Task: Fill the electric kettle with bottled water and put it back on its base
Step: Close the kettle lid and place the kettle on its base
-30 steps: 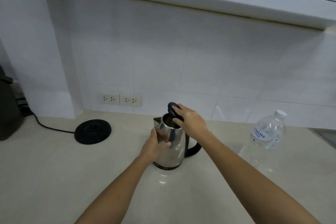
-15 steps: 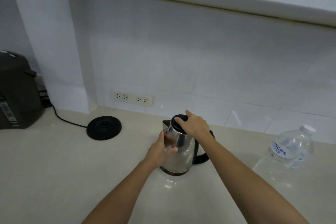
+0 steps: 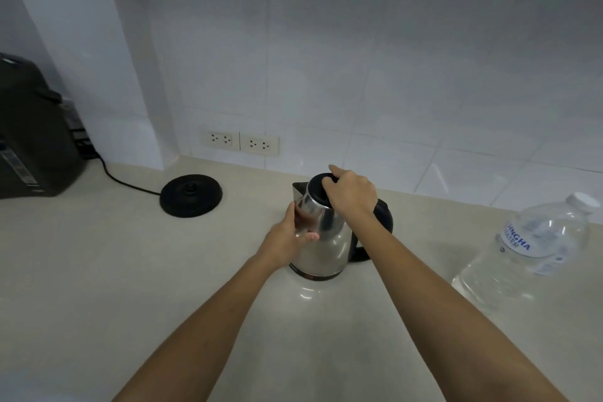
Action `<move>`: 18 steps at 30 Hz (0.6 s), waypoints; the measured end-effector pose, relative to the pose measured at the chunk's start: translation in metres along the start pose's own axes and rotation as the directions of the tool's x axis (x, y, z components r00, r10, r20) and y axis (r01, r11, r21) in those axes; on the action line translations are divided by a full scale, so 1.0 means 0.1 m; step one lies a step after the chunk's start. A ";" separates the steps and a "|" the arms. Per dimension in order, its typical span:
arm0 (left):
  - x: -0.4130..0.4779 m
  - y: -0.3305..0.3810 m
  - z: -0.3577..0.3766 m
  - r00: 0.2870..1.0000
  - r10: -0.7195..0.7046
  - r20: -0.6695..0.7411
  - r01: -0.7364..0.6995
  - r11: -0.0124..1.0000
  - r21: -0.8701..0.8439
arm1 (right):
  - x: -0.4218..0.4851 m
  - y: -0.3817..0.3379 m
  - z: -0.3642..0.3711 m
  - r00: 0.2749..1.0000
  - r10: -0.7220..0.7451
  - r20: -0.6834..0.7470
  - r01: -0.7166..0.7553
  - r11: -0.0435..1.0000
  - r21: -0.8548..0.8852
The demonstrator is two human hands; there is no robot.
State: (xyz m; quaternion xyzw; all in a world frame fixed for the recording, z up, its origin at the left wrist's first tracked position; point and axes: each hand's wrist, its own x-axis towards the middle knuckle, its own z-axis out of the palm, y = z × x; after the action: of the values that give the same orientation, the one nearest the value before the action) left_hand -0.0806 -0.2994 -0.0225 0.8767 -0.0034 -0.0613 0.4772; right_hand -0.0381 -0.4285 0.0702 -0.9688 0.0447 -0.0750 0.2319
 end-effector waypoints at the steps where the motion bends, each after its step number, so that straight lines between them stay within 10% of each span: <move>1: 0.00 0.00 0.00 1.000 -0.007 -0.001 0.007 1.000 -0.010 | -0.01 0.00 0.00 1.000 -0.005 -0.007 0.005 1.000 -0.009; 9: -0.12 0.07 0.01 1.000 0.003 -0.017 -0.004 0.999 -0.054 | 0.03 0.14 -0.10 0.980 -0.096 0.177 0.135 0.965 -0.224; 15: -0.13 0.01 -0.01 1.000 0.009 0.026 -0.008 0.998 -0.066 | -0.12 0.97 -0.14 0.979 -0.134 0.153 0.060 0.910 0.411; 18: -0.10 -0.06 0.02 0.998 -0.024 0.066 0.029 0.997 -0.077 | -0.25 1.34 -0.04 0.981 -0.109 0.161 0.025 0.891 0.453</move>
State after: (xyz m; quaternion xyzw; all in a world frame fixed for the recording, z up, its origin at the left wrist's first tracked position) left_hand -0.0908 -0.2972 -0.0277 0.8549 -0.0048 -0.0962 0.5098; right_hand -0.0701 -0.5463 0.0093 -0.8928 -0.0287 -0.0024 0.4496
